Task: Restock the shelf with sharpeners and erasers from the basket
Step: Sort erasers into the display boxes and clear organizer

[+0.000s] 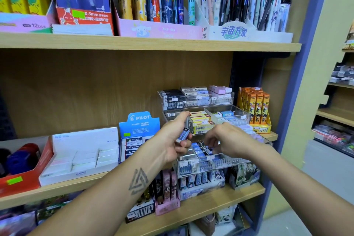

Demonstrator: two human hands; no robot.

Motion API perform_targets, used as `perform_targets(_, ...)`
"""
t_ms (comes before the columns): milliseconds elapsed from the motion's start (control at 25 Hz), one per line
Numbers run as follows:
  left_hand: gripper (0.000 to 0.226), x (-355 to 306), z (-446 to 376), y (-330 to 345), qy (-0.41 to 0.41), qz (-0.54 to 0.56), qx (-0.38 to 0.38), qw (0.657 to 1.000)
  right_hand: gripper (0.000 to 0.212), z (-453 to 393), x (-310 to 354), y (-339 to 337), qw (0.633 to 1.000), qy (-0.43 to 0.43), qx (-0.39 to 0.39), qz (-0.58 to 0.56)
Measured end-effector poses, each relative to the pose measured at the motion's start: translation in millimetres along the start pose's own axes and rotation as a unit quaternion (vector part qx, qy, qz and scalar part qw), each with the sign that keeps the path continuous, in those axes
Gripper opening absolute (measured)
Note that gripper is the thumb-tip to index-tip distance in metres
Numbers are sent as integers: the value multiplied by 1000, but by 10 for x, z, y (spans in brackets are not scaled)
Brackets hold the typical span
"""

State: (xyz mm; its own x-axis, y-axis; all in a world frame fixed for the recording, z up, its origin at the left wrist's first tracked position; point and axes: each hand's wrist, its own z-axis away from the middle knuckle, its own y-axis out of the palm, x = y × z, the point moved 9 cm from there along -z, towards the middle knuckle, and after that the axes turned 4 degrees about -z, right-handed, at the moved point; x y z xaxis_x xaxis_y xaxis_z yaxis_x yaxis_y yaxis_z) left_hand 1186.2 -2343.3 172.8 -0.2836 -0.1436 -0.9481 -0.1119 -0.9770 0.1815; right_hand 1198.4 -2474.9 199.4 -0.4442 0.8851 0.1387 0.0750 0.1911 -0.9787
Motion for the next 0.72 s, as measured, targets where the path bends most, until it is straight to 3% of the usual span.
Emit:
perform_targets(240,13,20,68,65,-2,42,66,997,30,-76,3,58,1000,0,1,-31)
perform_targets(440,8,56,41,54,-5,52,61,997,31,-102,-50,77,1000,9,7,-10)
perform_targets(520,13,42,27,49,3,52,62,997,20,-43,46,-12,993,-2,6,-121)
perform_targets(600,17,12,18,32,17,45,52,997,5,48,143,-220,954,-4,-56,-296)
perform_targets(720,12,-42,-52,25,41,75,36,996,15,166,227,-272,899,31,-86,-427)
